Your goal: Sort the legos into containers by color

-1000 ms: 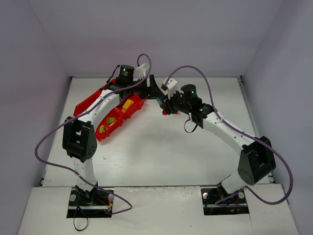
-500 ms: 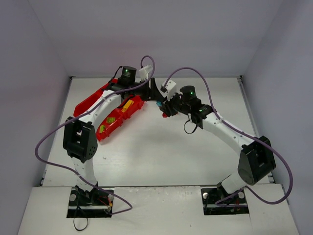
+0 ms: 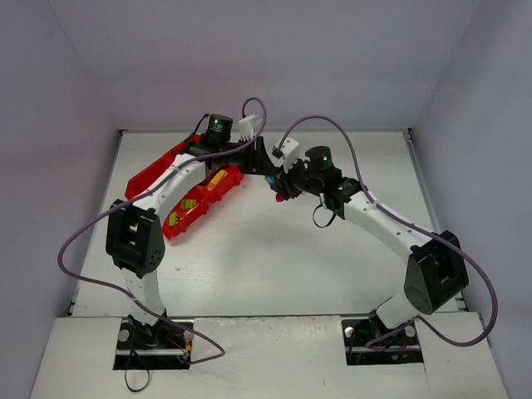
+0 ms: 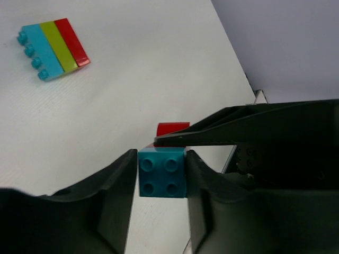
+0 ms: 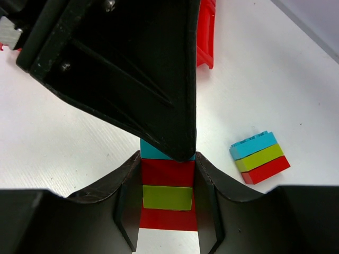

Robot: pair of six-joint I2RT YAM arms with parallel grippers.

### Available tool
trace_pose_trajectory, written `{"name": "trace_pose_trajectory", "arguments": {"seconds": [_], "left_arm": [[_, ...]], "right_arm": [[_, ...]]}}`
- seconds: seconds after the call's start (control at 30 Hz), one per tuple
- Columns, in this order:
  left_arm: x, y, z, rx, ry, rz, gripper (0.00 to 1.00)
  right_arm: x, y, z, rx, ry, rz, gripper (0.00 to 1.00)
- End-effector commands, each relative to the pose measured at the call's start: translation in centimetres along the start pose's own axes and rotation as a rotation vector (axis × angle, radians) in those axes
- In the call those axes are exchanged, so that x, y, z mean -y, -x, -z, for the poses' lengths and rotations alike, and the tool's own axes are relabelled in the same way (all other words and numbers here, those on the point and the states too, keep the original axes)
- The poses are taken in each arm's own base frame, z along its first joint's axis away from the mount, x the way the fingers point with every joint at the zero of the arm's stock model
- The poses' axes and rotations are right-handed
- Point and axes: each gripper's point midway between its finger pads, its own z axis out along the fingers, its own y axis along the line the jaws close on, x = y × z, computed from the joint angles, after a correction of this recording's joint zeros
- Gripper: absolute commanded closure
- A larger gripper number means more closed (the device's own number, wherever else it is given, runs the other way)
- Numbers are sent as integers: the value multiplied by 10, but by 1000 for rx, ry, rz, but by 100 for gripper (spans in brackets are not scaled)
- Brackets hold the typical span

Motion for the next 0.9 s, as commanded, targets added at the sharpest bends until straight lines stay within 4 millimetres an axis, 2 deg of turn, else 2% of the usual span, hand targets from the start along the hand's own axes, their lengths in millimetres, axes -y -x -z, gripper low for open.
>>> {"name": "trace_pose_trajectory", "arguments": {"seconds": [0.0, 0.03, 0.07, 0.17, 0.33, 0.5, 0.57, 0.7, 0.8, 0.83, 0.87], "left_arm": [[22, 12, 17, 50, -26, -99, 69], [23, 12, 17, 50, -27, -99, 75], [23, 12, 17, 49, -30, -90, 88], [25, 14, 19, 51, -36, -82, 100], [11, 20, 32, 73, 2, -65, 100], [2, 29, 53, 91, 45, -70, 100], [-3, 38, 64, 116, 77, -88, 100], [-23, 47, 91, 151, 171, -79, 100], [-54, 55, 122, 203, 299, -60, 100], [-62, 59, 138, 230, 346, -72, 100], [-71, 57, 145, 232, 387, -62, 100]], "right_arm": [[3, 39, 7, 128, -12, 31, 100], [3, 39, 7, 127, -11, 29, 100], [3, 38, 7, 125, -11, 29, 100], [4, 36, 7, 119, -16, 26, 100], [3, 26, 6, 93, -17, 24, 100], [2, 16, 4, 62, -10, 26, 100], [3, 12, 3, 46, -10, 30, 100], [3, 6, 1, 29, -11, 26, 100], [3, 5, 1, 24, -13, 27, 100], [4, 4, 1, 20, -17, 27, 100], [4, 3, 0, 18, -18, 27, 100]]}}
